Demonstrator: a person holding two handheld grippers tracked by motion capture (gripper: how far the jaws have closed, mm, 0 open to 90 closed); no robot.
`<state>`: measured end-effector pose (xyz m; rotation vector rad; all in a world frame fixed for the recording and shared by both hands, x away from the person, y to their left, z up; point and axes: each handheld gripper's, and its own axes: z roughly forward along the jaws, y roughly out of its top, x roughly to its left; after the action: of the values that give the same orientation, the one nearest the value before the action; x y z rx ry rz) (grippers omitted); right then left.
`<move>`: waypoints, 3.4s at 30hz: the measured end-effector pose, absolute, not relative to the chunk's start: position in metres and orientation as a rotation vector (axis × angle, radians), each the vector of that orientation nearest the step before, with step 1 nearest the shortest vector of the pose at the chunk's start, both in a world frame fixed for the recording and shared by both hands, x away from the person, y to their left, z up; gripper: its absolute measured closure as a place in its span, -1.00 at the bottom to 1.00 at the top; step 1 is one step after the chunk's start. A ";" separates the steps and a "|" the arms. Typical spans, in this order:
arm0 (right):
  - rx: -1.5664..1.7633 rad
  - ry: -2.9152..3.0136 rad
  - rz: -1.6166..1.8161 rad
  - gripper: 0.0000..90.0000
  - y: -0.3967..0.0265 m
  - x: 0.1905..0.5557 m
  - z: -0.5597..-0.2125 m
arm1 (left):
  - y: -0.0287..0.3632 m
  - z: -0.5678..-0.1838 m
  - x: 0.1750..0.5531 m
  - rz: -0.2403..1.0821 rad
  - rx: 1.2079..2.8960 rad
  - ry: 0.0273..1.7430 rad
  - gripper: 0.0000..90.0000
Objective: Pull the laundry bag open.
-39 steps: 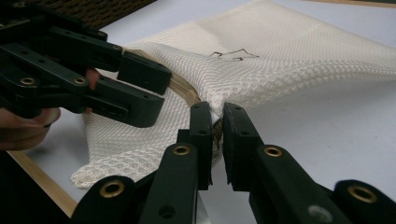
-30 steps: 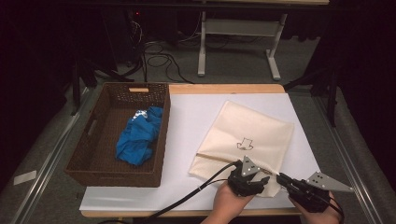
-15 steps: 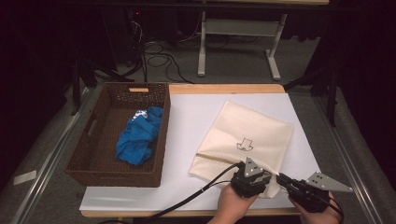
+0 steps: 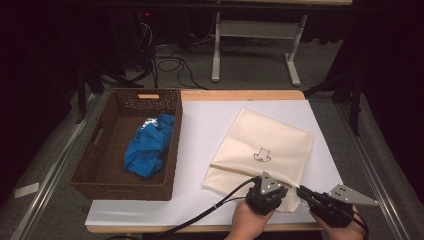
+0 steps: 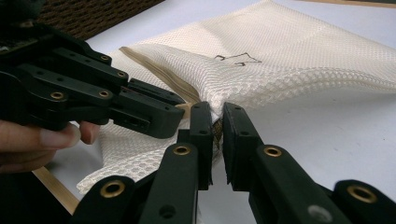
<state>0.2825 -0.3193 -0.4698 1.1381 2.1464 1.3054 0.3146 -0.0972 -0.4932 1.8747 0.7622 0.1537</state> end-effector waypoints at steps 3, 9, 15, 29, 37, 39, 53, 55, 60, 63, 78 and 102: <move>1.140 2.148 1.306 0.87 -0.319 0.283 -0.470 | -0.097 -0.491 0.313 0.154 1.854 0.754 0.89; 1.147 2.147 1.307 0.87 -0.319 0.282 -0.470 | -0.100 -0.490 0.315 0.155 1.850 0.747 0.90; 1.143 2.147 1.306 0.87 -0.319 0.283 -0.470 | -0.104 -0.491 0.318 0.147 1.855 0.750 0.90; 1.128 2.161 1.278 0.88 -0.316 0.282 -0.470 | -0.098 -0.490 0.317 0.164 1.867 0.739 0.93; 1.114 2.161 1.277 0.88 -0.315 0.281 -0.470 | -0.097 -0.490 0.317 0.167 1.877 0.736 0.93; 1.114 2.160 1.277 0.88 -0.315 0.281 -0.470 | -0.097 -0.490 0.317 0.170 1.878 0.735 0.93; 1.109 2.165 1.270 0.89 -0.313 0.279 -0.470 | -0.095 -0.490 0.316 0.174 1.884 0.730 0.93; 1.103 2.168 1.270 0.89 -0.313 0.279 -0.470 | -0.094 -0.490 0.316 0.170 1.882 0.733 0.93; 1.102 2.176 1.269 0.89 -0.312 0.279 -0.470 | -0.094 -0.491 0.316 0.168 1.879 0.739 0.93; 1.102 2.174 1.265 0.89 -0.312 0.279 -0.471 | -0.094 -0.491 0.316 0.167 1.878 0.743 0.93; 1.074 2.180 1.247 0.89 -0.310 0.277 -0.470 | -0.092 -0.492 0.316 0.165 1.877 0.752 0.93; 1.104 2.159 1.290 0.89 -0.317 0.278 -0.470 | -0.050 -0.502 0.328 0.204 1.929 0.788 0.93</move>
<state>0.2776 -0.3168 -0.4697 1.1038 2.1591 1.2898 0.3283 -0.0500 -0.5024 1.9289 0.7881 0.2040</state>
